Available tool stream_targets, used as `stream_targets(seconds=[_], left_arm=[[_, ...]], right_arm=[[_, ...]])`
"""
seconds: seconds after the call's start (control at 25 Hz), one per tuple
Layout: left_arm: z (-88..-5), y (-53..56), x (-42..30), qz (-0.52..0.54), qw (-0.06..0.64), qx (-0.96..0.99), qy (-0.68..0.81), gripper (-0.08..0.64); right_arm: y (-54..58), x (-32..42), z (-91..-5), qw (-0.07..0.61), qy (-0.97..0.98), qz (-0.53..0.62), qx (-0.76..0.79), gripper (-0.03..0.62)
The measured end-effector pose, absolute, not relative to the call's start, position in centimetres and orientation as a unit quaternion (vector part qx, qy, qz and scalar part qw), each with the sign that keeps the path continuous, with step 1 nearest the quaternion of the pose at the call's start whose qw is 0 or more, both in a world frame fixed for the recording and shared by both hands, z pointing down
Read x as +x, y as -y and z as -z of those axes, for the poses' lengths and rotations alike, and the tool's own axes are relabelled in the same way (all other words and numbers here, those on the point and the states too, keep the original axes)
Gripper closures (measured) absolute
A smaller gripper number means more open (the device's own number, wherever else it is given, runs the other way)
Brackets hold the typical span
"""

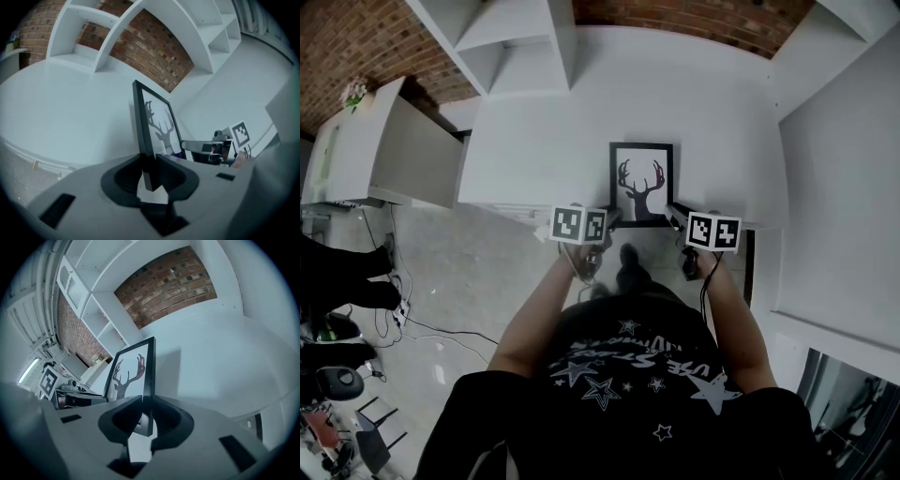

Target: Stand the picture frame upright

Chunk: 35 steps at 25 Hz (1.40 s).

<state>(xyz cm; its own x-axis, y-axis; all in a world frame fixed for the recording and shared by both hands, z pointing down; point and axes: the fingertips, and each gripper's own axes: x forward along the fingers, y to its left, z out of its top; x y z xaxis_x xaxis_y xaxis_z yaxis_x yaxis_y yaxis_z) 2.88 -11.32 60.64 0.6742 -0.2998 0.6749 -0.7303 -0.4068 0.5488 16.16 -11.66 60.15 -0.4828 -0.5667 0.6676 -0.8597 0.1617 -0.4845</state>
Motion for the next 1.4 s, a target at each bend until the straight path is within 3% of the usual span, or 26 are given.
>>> stream_targets(seconds=[0.72, 1.4], left_arm=[[-55.1, 21.3, -0.8, -0.182, 0.35, 0.804, 0.445, 0.457], [-53.6, 27.6, -8.8, -0.16, 0.323, 0.787, 0.501, 0.457]], right_arm=[[24.4, 12.3, -54.6, 0.122, 0.842, -0.345, 0.396, 0.515], [31.3, 4.0, -51.7, 0.099, 0.876, -0.299, 0.366, 0.515]])
